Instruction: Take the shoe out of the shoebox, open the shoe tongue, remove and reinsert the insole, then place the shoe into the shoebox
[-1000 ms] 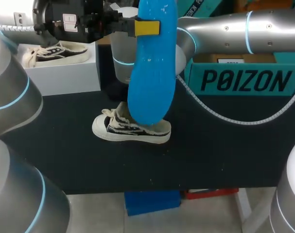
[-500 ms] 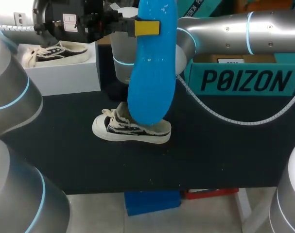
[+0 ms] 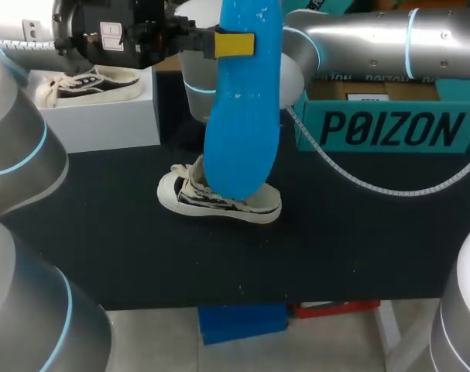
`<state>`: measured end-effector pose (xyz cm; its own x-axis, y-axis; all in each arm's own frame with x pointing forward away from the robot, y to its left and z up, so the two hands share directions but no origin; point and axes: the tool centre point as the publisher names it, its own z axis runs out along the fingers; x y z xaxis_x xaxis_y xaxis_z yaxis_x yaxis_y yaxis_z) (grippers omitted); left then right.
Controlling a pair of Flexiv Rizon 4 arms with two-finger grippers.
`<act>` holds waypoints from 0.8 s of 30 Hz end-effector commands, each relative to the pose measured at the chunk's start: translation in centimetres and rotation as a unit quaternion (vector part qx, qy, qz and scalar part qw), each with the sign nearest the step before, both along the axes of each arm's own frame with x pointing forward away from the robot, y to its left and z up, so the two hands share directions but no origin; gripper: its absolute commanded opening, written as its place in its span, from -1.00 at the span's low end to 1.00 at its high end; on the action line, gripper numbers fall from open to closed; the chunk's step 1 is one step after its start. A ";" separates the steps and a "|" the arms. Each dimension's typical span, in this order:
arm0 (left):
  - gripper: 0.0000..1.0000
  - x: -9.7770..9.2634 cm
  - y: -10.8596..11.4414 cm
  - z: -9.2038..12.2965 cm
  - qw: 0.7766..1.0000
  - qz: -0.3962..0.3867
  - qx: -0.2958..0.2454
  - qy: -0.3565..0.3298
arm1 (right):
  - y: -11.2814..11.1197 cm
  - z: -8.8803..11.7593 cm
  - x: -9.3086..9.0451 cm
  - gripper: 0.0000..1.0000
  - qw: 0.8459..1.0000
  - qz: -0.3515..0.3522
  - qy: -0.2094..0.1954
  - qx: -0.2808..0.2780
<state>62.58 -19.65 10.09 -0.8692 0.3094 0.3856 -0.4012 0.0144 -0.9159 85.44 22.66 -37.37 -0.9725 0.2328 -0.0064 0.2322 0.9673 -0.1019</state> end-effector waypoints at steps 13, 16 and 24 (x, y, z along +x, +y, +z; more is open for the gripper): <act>-1.00 0.0 -0.1 0.0 1.000 0.001 0.002 0.000 | -1.9 8.3 -0.7 -1.00 0.908 -0.418 0.002 0.019; -1.00 0.0 -0.1 0.0 1.000 0.001 0.002 0.000 | -2.2 8.5 -0.8 -1.00 0.872 -0.489 -0.005 0.028; -1.00 0.0 -0.1 0.0 1.000 0.001 0.002 0.000 | -2.4 7.9 -0.6 -1.00 0.804 -0.593 -0.029 0.039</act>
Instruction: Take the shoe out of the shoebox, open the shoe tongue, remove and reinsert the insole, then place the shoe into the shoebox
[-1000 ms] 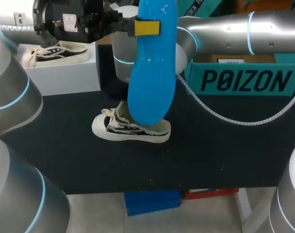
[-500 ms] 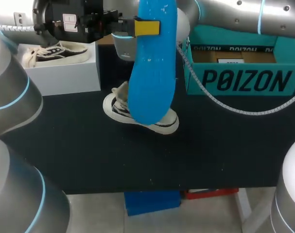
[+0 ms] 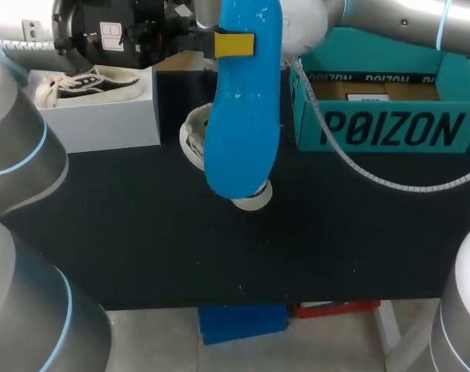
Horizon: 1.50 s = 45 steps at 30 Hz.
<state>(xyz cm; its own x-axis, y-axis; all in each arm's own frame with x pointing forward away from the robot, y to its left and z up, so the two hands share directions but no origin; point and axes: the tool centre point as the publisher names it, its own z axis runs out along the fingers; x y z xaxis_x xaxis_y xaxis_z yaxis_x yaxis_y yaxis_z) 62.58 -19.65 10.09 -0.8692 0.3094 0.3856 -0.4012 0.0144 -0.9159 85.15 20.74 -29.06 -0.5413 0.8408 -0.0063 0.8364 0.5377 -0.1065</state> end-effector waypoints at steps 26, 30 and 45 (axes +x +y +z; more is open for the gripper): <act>-1.00 0.0 -0.1 0.0 1.000 0.001 0.002 0.000 | -1.3 -6.9 1.7 -1.00 0.955 -0.289 -0.054 -0.024; -1.00 0.0 -0.1 0.0 1.000 0.001 0.002 0.000 | -1.8 -7.8 2.2 -1.00 0.952 -0.299 -0.052 -0.027; -1.00 0.0 -0.1 0.0 1.000 0.001 0.002 0.000 | -2.8 -11.2 3.6 -1.00 0.949 -0.310 -0.047 -0.022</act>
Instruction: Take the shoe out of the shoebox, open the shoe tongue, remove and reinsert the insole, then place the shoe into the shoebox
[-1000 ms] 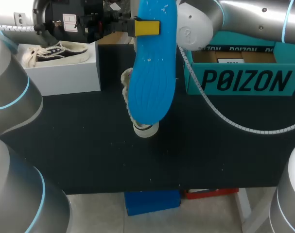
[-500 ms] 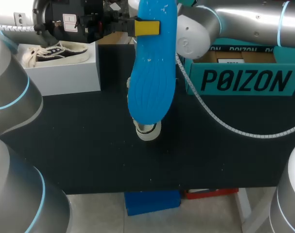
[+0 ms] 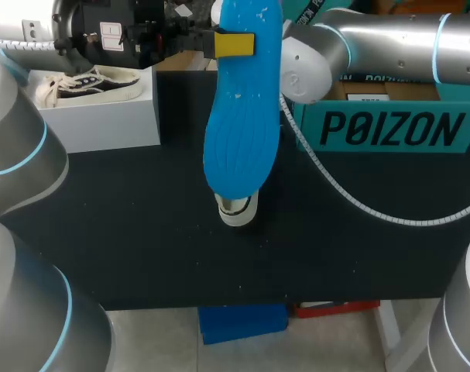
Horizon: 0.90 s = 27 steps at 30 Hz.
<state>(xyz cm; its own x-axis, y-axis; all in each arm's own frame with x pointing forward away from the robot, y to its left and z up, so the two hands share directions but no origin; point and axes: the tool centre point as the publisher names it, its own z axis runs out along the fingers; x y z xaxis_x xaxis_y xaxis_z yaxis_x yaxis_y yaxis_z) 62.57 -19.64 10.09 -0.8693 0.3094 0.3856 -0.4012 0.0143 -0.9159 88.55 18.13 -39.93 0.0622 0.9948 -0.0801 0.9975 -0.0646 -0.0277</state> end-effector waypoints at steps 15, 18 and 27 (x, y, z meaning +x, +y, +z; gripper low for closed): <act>-1.00 0.0 -0.1 0.0 1.000 0.001 0.002 0.000 | -2.1 4.1 -1.1 1.00 0.993 -0.027 -0.042 0.104; -1.00 0.0 -0.1 0.0 1.000 0.001 0.002 0.000 | -2.1 5.7 -1.6 1.00 0.983 -0.022 -0.052 0.176; -1.00 0.0 -0.1 0.0 1.000 0.001 0.002 0.000 | -0.7 9.6 -2.7 1.00 0.924 0.027 -0.067 0.375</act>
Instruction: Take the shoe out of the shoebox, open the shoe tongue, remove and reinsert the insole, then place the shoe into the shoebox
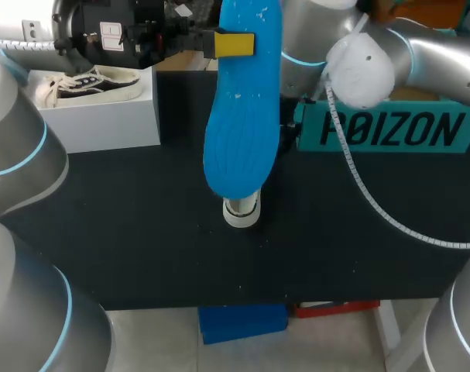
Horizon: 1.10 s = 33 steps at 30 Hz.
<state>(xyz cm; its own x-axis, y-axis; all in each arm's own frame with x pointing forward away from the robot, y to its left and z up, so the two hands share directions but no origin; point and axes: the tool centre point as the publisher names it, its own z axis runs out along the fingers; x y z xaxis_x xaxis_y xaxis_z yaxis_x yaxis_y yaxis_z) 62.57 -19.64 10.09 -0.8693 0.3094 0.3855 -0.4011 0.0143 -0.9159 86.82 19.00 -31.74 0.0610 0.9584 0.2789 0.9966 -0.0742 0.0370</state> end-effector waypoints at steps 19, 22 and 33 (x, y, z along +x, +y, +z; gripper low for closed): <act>-1.00 0.0 -0.1 0.0 1.000 0.001 0.002 0.000 | -1.9 1.4 -1.4 1.00 0.976 0.030 -0.027 0.214; -1.00 0.0 -0.1 0.0 1.000 0.001 0.002 0.000 | -2.7 2.1 -1.9 1.00 0.965 0.022 -0.038 0.258; -1.00 0.0 -0.1 0.0 1.000 0.001 0.002 0.000 | -1.7 5.3 -2.4 1.00 0.903 0.021 -0.064 0.424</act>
<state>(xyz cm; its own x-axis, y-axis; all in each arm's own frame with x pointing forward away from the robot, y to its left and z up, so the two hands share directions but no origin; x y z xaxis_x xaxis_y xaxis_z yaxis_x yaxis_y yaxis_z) 62.57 -19.64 10.08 -0.8693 0.3094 0.3855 -0.4011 0.0143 -0.9159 84.96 17.59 -26.23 -0.0190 0.6179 0.7861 0.9923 -0.0843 0.0902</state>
